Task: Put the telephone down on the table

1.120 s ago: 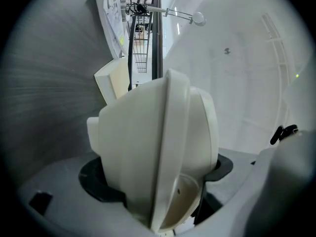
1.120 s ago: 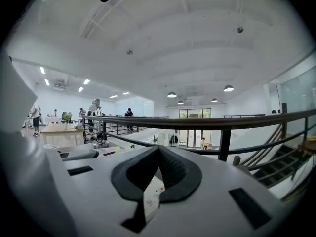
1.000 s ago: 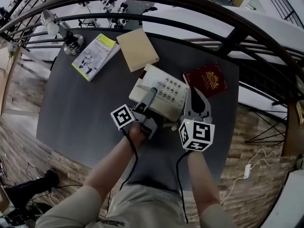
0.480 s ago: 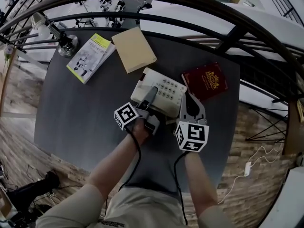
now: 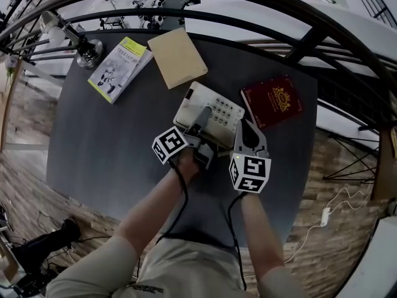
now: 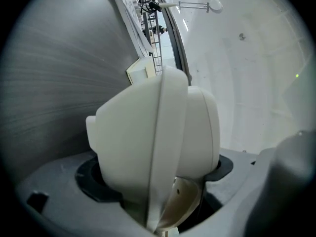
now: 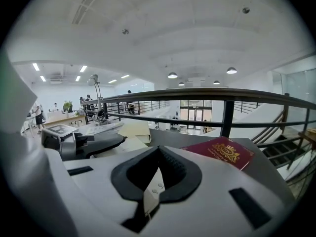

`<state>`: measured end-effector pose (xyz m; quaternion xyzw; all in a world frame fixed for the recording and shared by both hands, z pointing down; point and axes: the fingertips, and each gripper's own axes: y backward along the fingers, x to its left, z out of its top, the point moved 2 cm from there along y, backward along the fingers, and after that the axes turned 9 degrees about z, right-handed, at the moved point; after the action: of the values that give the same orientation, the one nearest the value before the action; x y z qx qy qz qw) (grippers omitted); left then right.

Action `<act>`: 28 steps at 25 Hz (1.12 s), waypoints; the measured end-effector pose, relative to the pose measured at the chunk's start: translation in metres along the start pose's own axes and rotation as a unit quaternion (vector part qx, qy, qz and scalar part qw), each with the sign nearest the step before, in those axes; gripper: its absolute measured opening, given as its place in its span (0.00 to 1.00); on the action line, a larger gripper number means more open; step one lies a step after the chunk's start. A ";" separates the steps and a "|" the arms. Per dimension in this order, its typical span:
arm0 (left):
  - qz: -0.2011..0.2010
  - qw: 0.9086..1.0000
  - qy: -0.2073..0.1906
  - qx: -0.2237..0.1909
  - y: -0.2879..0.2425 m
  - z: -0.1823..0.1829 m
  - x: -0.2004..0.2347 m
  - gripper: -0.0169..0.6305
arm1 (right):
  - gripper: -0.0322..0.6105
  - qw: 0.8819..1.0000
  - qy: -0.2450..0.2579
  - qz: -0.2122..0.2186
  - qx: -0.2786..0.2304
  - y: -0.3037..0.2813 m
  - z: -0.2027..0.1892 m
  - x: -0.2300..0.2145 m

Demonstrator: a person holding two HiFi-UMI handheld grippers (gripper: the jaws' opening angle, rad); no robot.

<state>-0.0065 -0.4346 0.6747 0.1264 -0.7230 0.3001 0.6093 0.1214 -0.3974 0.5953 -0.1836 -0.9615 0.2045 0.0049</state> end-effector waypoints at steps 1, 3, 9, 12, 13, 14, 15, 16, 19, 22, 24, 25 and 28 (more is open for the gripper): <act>0.007 1.000 0.001 0.000 0.000 0.000 -0.001 0.72 | 0.05 1.000 -0.001 0.001 0.001 0.000 0.000 0.000; 0.025 1.000 0.005 0.003 0.001 0.000 -0.002 0.72 | 0.05 1.000 -0.001 0.001 0.004 0.001 -0.001 0.000; 0.102 0.994 0.028 0.027 0.002 -0.005 -0.005 0.74 | 0.05 1.000 -0.001 -0.004 0.012 0.006 -0.001 -0.008; 0.141 0.989 0.031 0.021 0.011 -0.008 0.001 0.75 | 0.05 1.000 -0.007 -0.012 0.014 0.012 -0.003 -0.011; 0.154 0.987 0.030 0.022 0.014 -0.008 0.005 0.76 | 0.05 1.000 -0.010 -0.015 0.014 0.014 -0.004 -0.011; 0.166 0.985 0.029 0.024 0.016 -0.009 0.009 0.76 | 0.05 1.000 -0.012 -0.017 0.015 0.015 -0.005 -0.012; 0.176 0.984 0.029 0.027 0.017 -0.010 0.012 0.77 | 0.05 1.000 -0.013 -0.017 0.015 0.015 -0.005 -0.013; 0.185 0.982 0.029 0.031 0.018 -0.010 0.015 0.78 | 0.05 1.000 -0.014 -0.017 0.015 0.015 -0.005 -0.013; 0.197 0.979 0.031 0.041 0.022 -0.012 0.021 0.78 | 0.05 1.000 -0.023 -0.014 0.014 0.017 -0.005 -0.011; 0.196 0.979 0.035 0.048 0.026 -0.013 0.023 0.78 | 0.05 1.000 -0.024 -0.011 0.013 0.018 -0.004 -0.008; 0.197 0.978 0.034 0.050 0.029 -0.015 0.024 0.78 | 0.05 1.000 -0.020 -0.009 0.013 0.018 -0.002 -0.006; 0.199 0.978 0.035 0.050 0.032 -0.017 0.025 0.78 | 0.05 1.000 -0.018 -0.007 0.013 0.019 -0.001 -0.005; 0.205 0.977 0.041 0.047 0.041 -0.021 0.028 0.78 | 0.05 1.000 -0.014 -0.003 0.011 0.021 0.004 -0.001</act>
<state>-0.0183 -0.3846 0.6912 -0.0084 -0.6929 0.4576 0.5571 0.1290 -0.3809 0.5837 -0.1774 -0.9597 0.2179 -0.0055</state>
